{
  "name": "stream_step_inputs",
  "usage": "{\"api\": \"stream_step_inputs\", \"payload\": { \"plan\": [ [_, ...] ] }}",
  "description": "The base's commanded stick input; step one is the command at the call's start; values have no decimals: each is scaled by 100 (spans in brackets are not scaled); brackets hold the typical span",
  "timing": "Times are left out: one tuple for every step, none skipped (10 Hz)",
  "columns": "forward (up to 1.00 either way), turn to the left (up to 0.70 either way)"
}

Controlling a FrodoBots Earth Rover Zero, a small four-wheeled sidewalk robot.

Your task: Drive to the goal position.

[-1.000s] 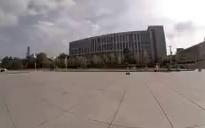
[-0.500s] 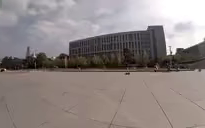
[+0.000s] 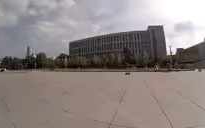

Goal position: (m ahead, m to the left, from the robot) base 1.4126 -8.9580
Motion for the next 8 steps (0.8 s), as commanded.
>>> {"api": "stream_step_inputs", "payload": {
  "plan": [
    [0,-70],
    [0,-70],
    [0,-70],
    [0,-70],
    [0,-70],
    [0,-41],
    [0,49],
    [0,70]
  ]
}}
